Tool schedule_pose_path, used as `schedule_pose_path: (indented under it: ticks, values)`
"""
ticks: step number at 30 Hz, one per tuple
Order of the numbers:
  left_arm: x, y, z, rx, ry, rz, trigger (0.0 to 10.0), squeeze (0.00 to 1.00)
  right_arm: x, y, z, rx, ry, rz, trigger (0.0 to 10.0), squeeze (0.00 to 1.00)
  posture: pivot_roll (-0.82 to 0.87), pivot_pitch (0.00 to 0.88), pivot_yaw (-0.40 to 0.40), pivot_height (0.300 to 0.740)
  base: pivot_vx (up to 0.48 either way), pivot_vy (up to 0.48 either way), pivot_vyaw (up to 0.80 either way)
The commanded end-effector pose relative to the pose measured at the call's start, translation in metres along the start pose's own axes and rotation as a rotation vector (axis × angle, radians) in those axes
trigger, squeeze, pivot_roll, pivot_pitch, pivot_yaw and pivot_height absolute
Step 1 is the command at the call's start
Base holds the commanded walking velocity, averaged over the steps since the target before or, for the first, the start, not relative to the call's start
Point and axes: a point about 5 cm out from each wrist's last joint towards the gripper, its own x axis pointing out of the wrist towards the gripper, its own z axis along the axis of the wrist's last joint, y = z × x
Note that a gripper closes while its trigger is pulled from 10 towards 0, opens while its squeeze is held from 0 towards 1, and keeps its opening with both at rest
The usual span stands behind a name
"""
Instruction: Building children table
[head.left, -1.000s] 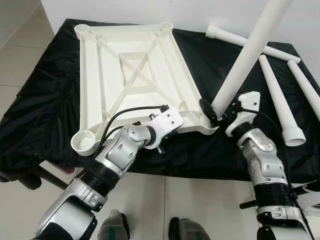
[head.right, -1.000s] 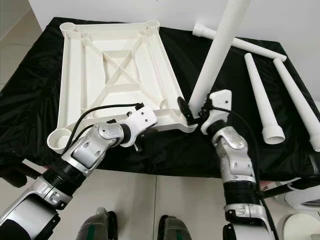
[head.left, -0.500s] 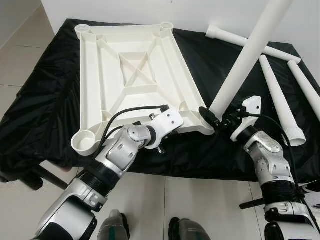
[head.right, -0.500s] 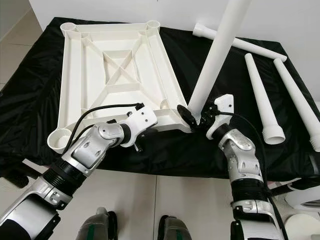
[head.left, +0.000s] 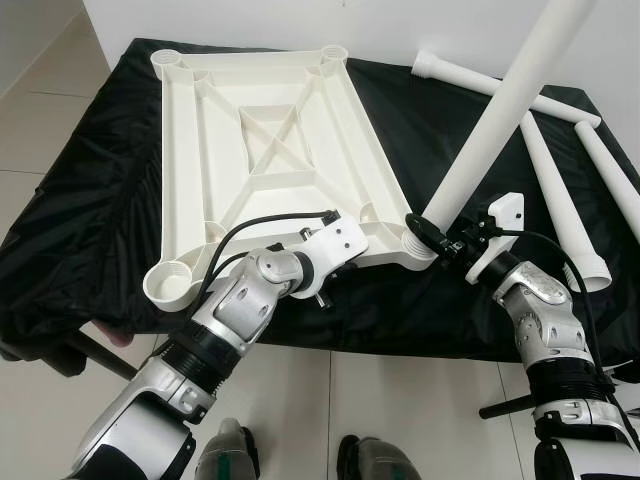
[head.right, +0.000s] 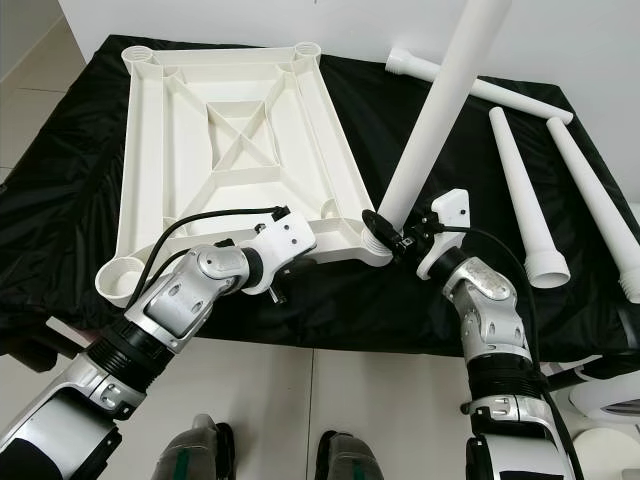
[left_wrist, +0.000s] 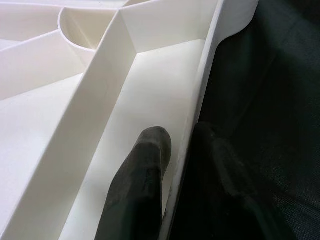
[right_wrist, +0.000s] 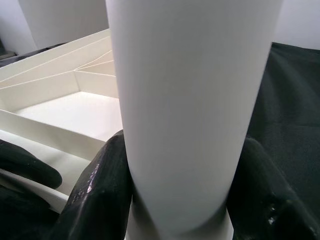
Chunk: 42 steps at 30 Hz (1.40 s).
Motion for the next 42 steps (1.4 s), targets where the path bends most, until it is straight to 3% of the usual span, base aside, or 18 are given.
schedule_pose_path:
  ticks: [1, 2, 15, 18, 22, 29, 31, 34, 36, 37, 42]
  values:
    - [0.004, -0.008, 0.009, 0.027, -0.027, -0.056, 10.0, 0.00, -0.002, -0.002, 0.002, 0.034, -0.023, -0.027, 9.0, 0.00, -0.02, 0.078, -0.037, 0.740, 0.000, 0.000, 0.00]
    - [0.004, -0.009, 0.008, 0.027, -0.027, -0.057, 10.0, 0.00, -0.001, 0.001, 0.001, 0.036, -0.026, -0.038, 10.0, 0.00, -0.02, 0.077, -0.037, 0.740, 0.000, 0.000, 0.00]
    - [0.004, -0.011, 0.007, 0.027, -0.025, -0.061, 10.0, 0.00, 0.013, 0.020, 0.001, 0.050, -0.067, -0.162, 10.0, 0.00, -0.02, 0.072, -0.038, 0.740, 0.000, 0.000, 0.00]
    - [0.004, -0.010, 0.007, 0.027, -0.025, -0.061, 10.0, 0.00, 0.022, 0.025, 0.004, 0.037, -0.074, -0.271, 10.0, 0.00, -0.01, 0.077, -0.040, 0.740, 0.000, 0.000, 0.00]
    - [0.003, -0.009, 0.006, 0.027, -0.022, -0.057, 10.0, 0.00, 0.027, 0.030, 0.008, 0.046, -0.098, -0.326, 10.0, 0.00, -0.01, 0.080, -0.040, 0.740, 0.000, 0.000, 0.00]
    - [0.002, -0.005, 0.007, 0.028, -0.021, -0.043, 10.0, 0.00, 0.041, 0.052, 0.014, 0.083, -0.127, -0.427, 10.0, 0.00, -0.01, 0.083, -0.043, 0.740, 0.000, 0.000, 0.00]
    - [0.002, -0.005, 0.007, 0.028, -0.022, -0.041, 10.0, 0.00, 0.043, 0.056, 0.014, 0.090, -0.129, -0.450, 10.0, 0.00, -0.01, 0.083, -0.043, 0.740, 0.000, 0.000, 0.00]
    - [0.001, -0.004, 0.007, 0.030, -0.021, -0.041, 10.0, 0.00, 0.044, 0.059, 0.008, 0.089, -0.103, -0.598, 10.0, 0.00, -0.01, 0.086, -0.040, 0.740, 0.000, 0.000, 0.00]
    - [0.001, -0.004, 0.007, 0.030, -0.021, -0.041, 10.0, 0.00, 0.044, 0.059, 0.008, 0.089, -0.103, -0.598, 10.0, 0.00, -0.01, 0.086, -0.040, 0.740, 0.000, 0.000, 0.00]
    - [0.001, -0.004, 0.008, 0.031, -0.022, -0.042, 10.0, 0.00, 0.042, 0.060, 0.006, 0.083, -0.090, -0.678, 10.0, 0.00, -0.01, 0.087, -0.040, 0.740, 0.000, 0.000, 0.00]
    - [0.001, -0.004, 0.008, 0.033, -0.023, -0.044, 10.0, 0.00, 0.040, 0.064, 0.004, 0.106, -0.094, -0.729, 10.0, 0.00, -0.01, 0.090, -0.034, 0.740, 0.000, 0.000, 0.00]
